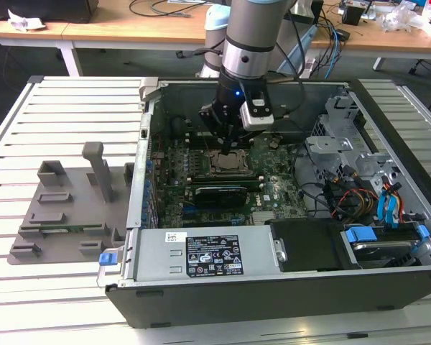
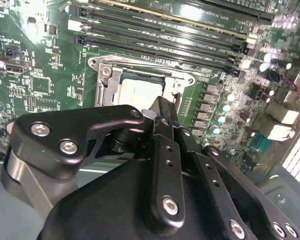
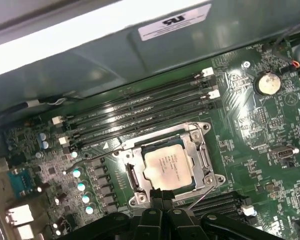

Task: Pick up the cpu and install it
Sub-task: 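Install the first cpu locking lever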

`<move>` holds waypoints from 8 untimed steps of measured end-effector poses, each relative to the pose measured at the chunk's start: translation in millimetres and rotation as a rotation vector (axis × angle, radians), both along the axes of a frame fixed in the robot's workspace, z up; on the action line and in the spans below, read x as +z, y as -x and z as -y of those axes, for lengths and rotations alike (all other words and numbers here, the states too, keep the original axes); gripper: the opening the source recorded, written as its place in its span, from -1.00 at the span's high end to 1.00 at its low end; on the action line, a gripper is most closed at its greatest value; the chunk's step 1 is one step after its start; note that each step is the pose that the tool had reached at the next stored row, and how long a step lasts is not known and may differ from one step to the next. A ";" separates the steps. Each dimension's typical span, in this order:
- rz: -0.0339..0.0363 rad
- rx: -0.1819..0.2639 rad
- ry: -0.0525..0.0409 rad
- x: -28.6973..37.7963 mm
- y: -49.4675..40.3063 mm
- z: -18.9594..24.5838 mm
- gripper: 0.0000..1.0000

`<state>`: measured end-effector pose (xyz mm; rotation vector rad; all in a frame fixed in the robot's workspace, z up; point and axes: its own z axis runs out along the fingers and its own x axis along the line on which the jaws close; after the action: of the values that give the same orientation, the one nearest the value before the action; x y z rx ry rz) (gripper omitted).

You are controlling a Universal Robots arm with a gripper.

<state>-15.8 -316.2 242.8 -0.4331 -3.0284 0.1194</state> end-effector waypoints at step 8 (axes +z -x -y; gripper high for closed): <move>0.0000 0.132 0.0001 0.0 -0.2 0.0 0.79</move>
<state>-15.6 -316.2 242.9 -0.2325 -3.0554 0.1276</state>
